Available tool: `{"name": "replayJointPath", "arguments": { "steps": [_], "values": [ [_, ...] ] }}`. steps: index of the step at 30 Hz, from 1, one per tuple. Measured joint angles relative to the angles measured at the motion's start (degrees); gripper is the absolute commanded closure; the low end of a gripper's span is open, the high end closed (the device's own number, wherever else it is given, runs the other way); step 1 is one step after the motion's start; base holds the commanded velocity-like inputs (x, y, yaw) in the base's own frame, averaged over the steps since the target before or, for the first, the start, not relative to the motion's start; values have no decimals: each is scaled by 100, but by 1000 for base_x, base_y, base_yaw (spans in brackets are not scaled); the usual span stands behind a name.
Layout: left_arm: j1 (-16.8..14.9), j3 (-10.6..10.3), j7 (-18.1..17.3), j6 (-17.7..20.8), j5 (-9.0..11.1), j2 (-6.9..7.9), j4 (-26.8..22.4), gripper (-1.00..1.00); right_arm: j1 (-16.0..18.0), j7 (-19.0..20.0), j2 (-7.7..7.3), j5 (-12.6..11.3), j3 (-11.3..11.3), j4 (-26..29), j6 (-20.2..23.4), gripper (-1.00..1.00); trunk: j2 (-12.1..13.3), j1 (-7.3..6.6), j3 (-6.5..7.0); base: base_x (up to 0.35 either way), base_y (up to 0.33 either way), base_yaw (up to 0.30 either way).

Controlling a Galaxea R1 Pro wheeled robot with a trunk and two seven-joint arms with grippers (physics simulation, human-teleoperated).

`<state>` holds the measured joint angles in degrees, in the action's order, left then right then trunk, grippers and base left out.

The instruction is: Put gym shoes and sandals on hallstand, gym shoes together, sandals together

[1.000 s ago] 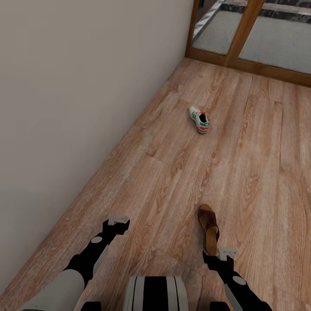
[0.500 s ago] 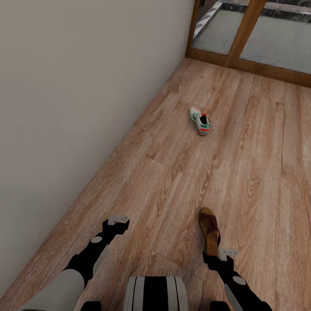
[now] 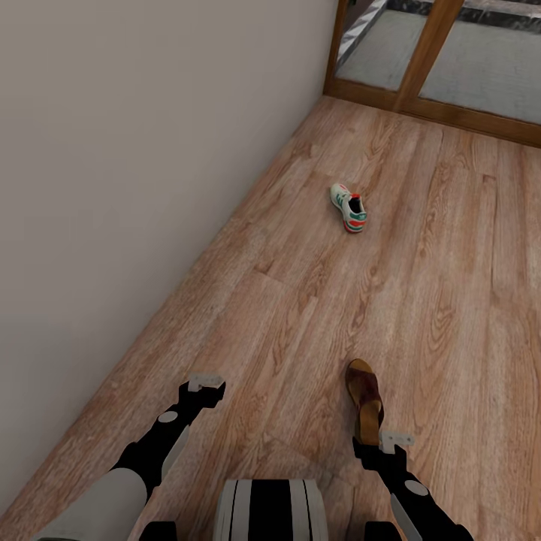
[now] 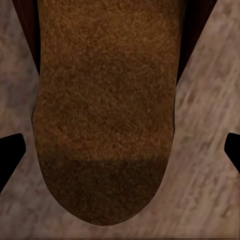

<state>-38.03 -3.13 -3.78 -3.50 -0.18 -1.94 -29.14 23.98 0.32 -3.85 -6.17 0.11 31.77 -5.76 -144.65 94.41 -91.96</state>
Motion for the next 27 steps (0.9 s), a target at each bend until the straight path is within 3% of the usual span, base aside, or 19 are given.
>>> {"name": "replayJointPath", "arguments": {
  "steps": [17, 18, 27],
  "values": [
    [-2, 74, 0, 0, 2, 24, 7, -100, 0, 0, 9, 5, 0, 7, -9, -100, 0, 0, 0, 4, 0, 0],
    [-1, 75, 0, 0, 2, 25, 7, -100, 0, 0, 9, 6, 0, 6, -9, 100, 0, 0, 0, 16, 0, 0],
    [-1, 74, 0, 1, 2, 33, 5, -100, 0, -10, -1, 12, -16, 2, -12, 100, 0, 0, 0, 3, 0, 0]
  ]
}}
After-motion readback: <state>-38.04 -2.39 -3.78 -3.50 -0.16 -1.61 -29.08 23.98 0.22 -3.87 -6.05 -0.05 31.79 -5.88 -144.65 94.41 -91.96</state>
